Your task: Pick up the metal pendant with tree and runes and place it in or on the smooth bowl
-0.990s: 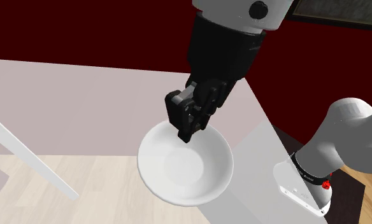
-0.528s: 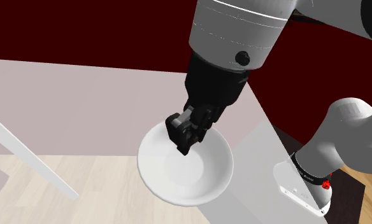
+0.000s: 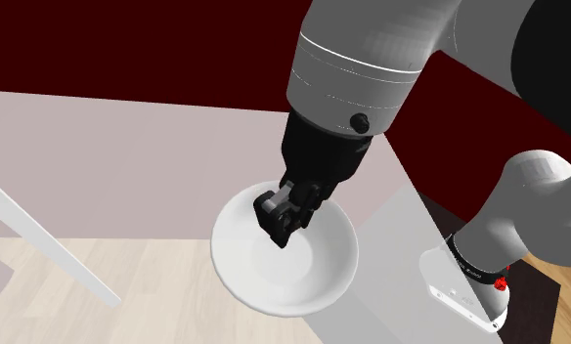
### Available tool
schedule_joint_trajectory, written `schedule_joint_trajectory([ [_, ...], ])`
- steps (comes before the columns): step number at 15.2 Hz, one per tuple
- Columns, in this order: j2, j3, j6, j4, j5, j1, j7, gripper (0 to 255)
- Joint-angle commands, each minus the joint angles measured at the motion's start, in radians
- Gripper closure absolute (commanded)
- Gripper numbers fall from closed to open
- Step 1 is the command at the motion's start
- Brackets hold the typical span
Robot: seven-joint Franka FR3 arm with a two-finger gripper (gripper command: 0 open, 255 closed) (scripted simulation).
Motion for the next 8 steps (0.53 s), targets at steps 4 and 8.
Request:
schedule_joint_trajectory([
  [4, 0.000, 0.000, 0.000, 0.000, 0.000, 0.000, 0.000, 0],
  [8, 0.000, 0.000, 0.000, 0.000, 0.000, 0.000, 0.000, 0],
])
